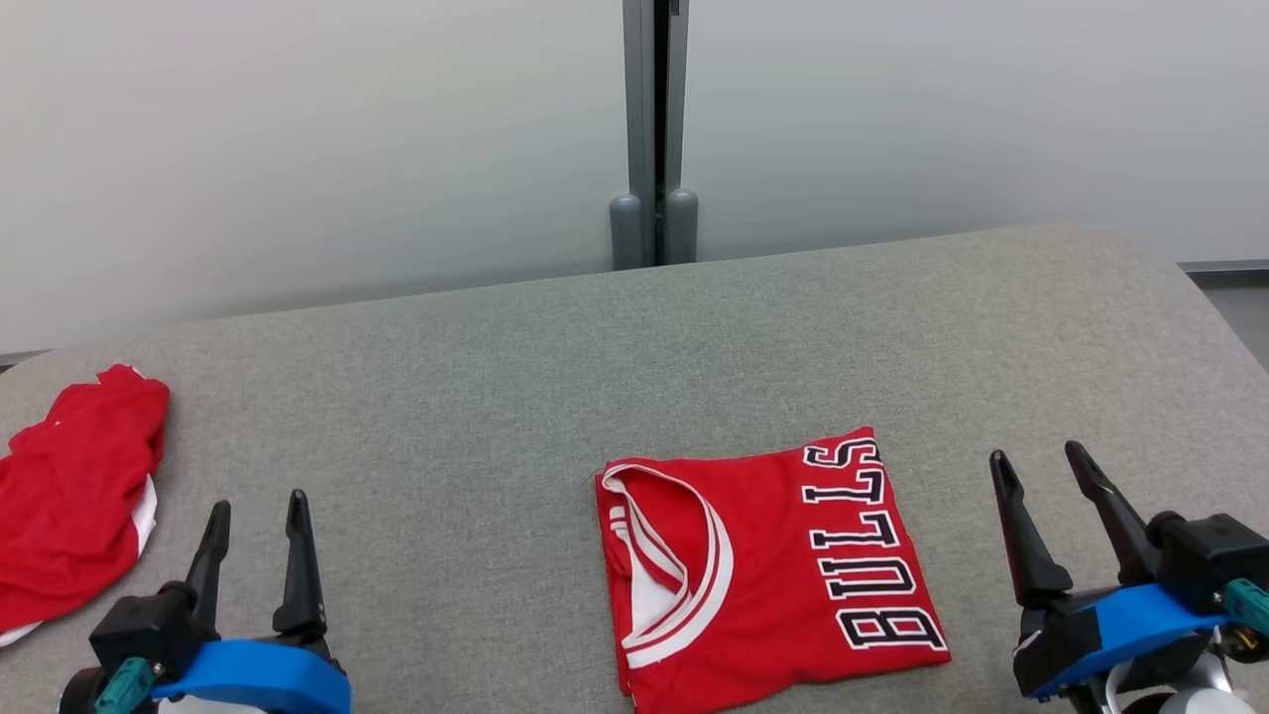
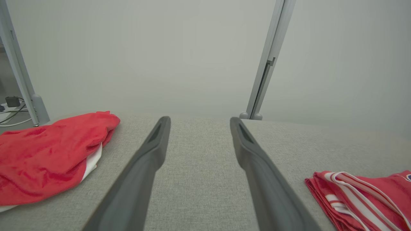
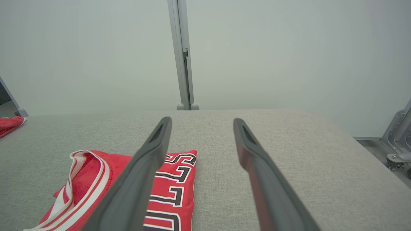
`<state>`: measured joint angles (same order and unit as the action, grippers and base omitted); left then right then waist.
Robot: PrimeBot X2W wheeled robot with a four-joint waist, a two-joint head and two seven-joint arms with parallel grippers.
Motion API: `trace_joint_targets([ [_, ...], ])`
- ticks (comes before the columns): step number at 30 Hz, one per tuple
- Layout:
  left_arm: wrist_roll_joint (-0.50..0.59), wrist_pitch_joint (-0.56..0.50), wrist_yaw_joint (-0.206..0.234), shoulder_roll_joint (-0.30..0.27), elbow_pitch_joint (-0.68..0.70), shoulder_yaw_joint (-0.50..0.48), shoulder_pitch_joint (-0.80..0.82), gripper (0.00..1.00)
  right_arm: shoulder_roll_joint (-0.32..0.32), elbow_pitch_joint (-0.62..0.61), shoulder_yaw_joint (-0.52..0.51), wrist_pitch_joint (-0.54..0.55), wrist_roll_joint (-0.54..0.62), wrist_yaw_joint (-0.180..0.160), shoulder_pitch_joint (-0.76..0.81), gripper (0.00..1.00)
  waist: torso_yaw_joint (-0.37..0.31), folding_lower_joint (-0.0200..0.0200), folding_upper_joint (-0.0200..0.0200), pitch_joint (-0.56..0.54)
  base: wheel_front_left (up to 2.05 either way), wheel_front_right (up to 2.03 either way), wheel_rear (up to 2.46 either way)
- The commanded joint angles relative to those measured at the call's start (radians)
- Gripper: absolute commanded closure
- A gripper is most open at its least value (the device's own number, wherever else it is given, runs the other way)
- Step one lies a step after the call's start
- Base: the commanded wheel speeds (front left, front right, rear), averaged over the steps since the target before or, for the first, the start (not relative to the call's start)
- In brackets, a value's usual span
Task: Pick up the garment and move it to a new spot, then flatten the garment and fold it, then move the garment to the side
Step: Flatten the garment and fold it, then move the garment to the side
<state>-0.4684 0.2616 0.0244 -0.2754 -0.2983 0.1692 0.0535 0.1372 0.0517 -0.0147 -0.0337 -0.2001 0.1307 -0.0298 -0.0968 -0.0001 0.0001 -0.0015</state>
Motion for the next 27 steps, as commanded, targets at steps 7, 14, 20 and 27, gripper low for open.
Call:
trace_joint_targets([
  [7, 0.034, 0.004, -0.005, 0.019, 0.001, -0.014, -0.035, 0.00, 0.000, 0.080, -0.010, -0.032, -0.004, 0.000, -0.007, 0.00, 0.001, 0.0001, -0.0001, -0.014, 0.00, 0.00, 0.00],
  [14, 0.045, 0.004, -0.011, 0.035, -0.005, -0.017, -0.040, 0.00, 0.006, 0.109, 0.009, -0.023, -0.015, 0.000, -0.032, 0.00, 0.008, 0.0001, -0.0001, -0.012, 0.00, 0.00, 0.00],
  [20, 0.049, 0.004, -0.017, 0.036, -0.008, -0.022, -0.036, 0.00, 0.012, 0.110, 0.018, -0.012, -0.018, 0.000, -0.039, 0.00, 0.013, 0.0001, -0.0001, -0.005, 0.00, 0.00, 0.00],
  [27, 0.058, 0.004, -0.024, 0.039, 0.006, -0.029, -0.004, 0.00, -0.007, 0.102, 0.014, 0.079, -0.042, 0.000, -0.090, 0.00, 0.035, 0.0001, -0.0001, 0.041, 0.00, 0.00, 0.00],
])
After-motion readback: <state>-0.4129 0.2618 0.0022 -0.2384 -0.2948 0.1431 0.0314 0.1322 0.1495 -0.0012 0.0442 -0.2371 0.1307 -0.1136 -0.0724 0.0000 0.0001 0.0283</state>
